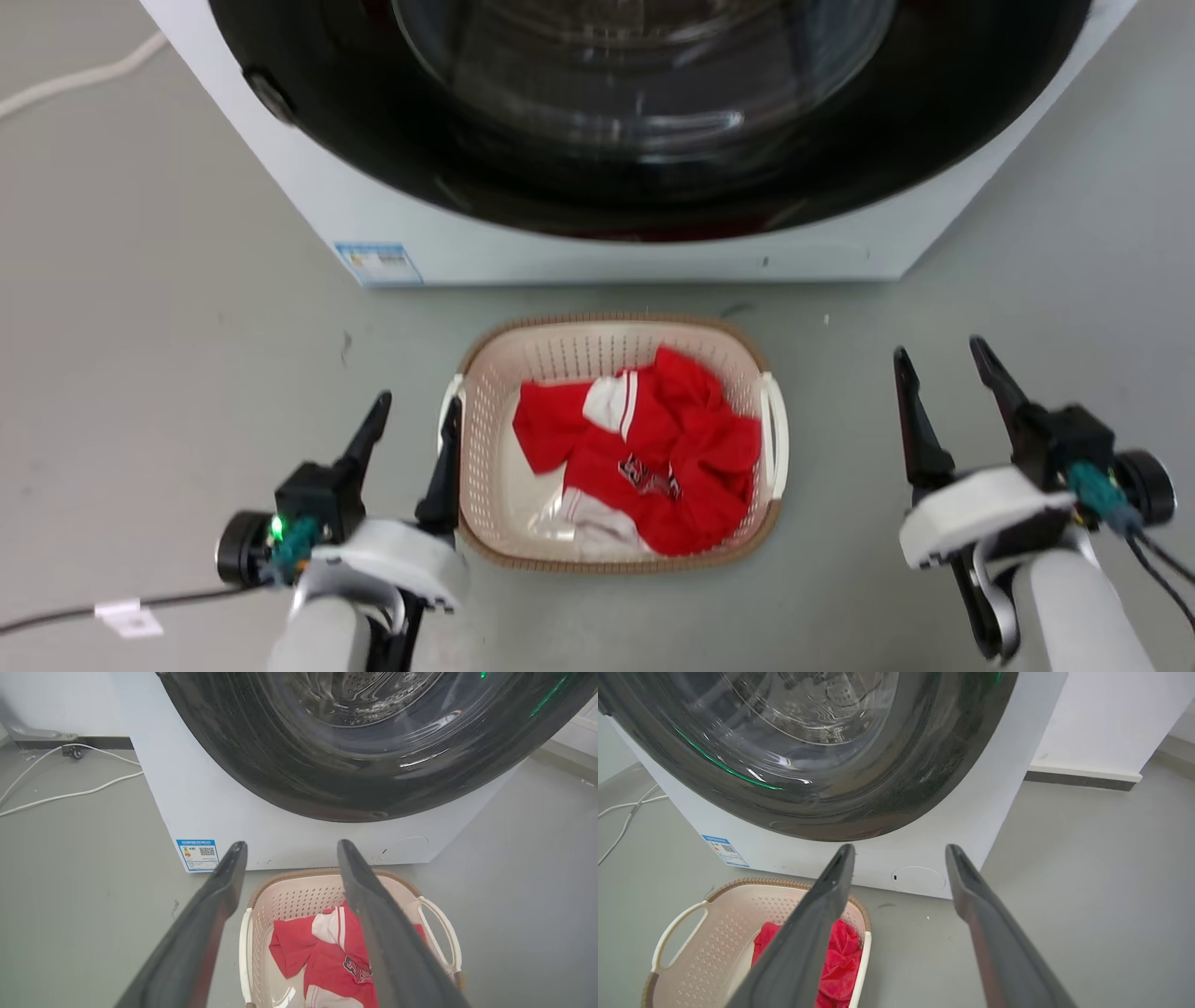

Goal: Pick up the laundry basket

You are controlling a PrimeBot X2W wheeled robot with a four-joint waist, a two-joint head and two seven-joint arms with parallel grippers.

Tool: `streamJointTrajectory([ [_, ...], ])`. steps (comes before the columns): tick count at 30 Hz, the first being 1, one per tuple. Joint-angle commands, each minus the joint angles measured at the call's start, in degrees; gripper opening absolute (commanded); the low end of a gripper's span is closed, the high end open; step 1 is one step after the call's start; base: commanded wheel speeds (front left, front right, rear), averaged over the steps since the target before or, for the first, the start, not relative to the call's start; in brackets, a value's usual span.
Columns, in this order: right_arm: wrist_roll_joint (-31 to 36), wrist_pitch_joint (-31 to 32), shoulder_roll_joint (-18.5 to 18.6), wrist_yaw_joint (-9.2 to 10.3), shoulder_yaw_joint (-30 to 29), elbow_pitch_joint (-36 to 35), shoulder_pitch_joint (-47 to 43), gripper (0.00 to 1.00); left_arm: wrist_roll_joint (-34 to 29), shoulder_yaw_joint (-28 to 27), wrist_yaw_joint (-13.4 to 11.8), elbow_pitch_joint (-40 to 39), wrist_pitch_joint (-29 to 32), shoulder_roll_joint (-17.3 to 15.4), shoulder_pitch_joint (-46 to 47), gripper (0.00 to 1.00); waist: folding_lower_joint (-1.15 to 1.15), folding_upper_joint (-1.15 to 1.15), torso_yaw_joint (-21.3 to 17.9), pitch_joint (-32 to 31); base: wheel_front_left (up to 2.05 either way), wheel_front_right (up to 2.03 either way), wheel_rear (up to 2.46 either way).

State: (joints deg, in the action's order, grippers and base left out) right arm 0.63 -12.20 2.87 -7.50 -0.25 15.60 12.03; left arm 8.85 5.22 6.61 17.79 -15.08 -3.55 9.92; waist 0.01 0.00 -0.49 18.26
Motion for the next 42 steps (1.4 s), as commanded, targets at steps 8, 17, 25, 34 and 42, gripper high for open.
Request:
streamJointTrajectory([
  [8, -0.44, 4.23, 0.02, 0.02, 2.66, 9.39, 12.22, 1.00, 1.03, 0.83, 0.76, 15.22, -0.14, -3.91, 15.20, 1.00, -0.01, 0.00, 0.77, 15.21, 0.00, 0.00, 0.00],
  [17, -3.93, 11.07, 0.04, 0.02, 4.51, 23.92, 23.97, 1.00, 4.93, 8.78, 0.84, 31.96, 2.13, -7.08, 30.61, 1.00, -0.01, 0.00, 1.19, 22.08, 0.00, 0.00, 0.00],
  [25, -6.26, 15.41, 0.04, 0.02, 6.55, 35.27, 32.43, 1.00, 12.50, 19.71, 0.78, 38.88, 8.45, -9.33, 38.68, 1.00, -0.01, 0.00, 1.88, 25.66, 0.00, 0.00, 0.00],
  [34, -6.09, 19.71, 0.03, 0.02, 8.52, 45.20, 39.49, 1.00, 22.76, 30.55, 0.79, 39.70, 18.00, -11.97, 43.19, 1.00, -0.01, 0.00, 2.31, 28.17, 0.00, 0.00, 0.00],
  [42, -6.49, 21.67, 0.03, 0.02, 8.73, 50.51, 44.03, 1.00, 28.83, 37.35, 0.79, 39.94, 21.59, -13.29, 46.42, 1.00, -0.01, 0.00, 3.05, 30.38, 0.00, 0.00, 0.00],
])
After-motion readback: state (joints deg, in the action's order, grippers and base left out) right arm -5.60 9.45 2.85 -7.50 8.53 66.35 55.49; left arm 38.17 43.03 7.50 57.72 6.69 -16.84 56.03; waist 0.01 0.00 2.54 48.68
